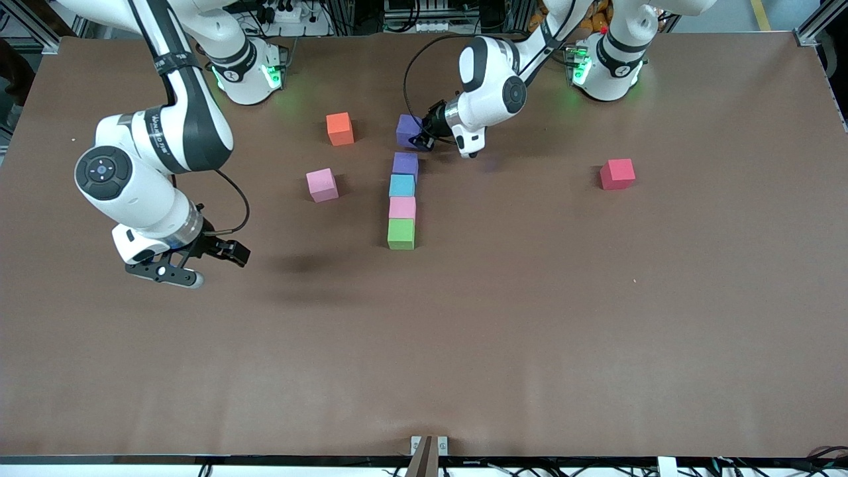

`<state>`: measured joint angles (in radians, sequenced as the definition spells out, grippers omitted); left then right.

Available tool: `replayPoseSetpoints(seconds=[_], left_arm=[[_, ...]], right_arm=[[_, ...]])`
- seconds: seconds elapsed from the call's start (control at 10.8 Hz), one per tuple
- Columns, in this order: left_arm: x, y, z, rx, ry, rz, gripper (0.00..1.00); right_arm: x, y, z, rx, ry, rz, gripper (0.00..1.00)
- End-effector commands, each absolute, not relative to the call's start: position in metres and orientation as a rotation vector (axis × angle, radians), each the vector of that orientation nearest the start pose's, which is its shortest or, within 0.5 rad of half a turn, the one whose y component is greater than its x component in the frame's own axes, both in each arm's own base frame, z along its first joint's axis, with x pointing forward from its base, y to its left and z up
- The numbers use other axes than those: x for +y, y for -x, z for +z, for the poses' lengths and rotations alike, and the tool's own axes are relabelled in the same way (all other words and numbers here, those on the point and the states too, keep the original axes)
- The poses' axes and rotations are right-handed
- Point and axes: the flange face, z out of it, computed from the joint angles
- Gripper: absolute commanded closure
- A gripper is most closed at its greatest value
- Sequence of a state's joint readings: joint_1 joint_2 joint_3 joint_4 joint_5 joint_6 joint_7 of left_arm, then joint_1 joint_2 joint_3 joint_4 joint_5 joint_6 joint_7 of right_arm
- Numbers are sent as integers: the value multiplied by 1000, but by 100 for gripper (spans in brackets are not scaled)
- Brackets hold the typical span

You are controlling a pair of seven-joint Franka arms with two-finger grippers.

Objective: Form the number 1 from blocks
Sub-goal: 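Lower the purple cube beside the first purple cube with the left gripper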

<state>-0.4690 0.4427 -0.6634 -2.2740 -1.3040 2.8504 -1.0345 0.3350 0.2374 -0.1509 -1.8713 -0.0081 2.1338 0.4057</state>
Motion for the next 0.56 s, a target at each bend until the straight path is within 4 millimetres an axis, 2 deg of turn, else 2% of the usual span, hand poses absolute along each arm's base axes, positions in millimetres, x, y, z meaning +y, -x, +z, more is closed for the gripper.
replayPoseSetpoints(seconds=[0.0, 0.46], left_arm=[[-457, -259, 186, -1972, 2723, 1031, 100], [-459, -269, 190, -1999, 2728, 1033, 100]], right_arm=[[116, -606, 394, 361, 3148, -73, 0], [116, -607, 396, 359, 3147, -78, 0]])
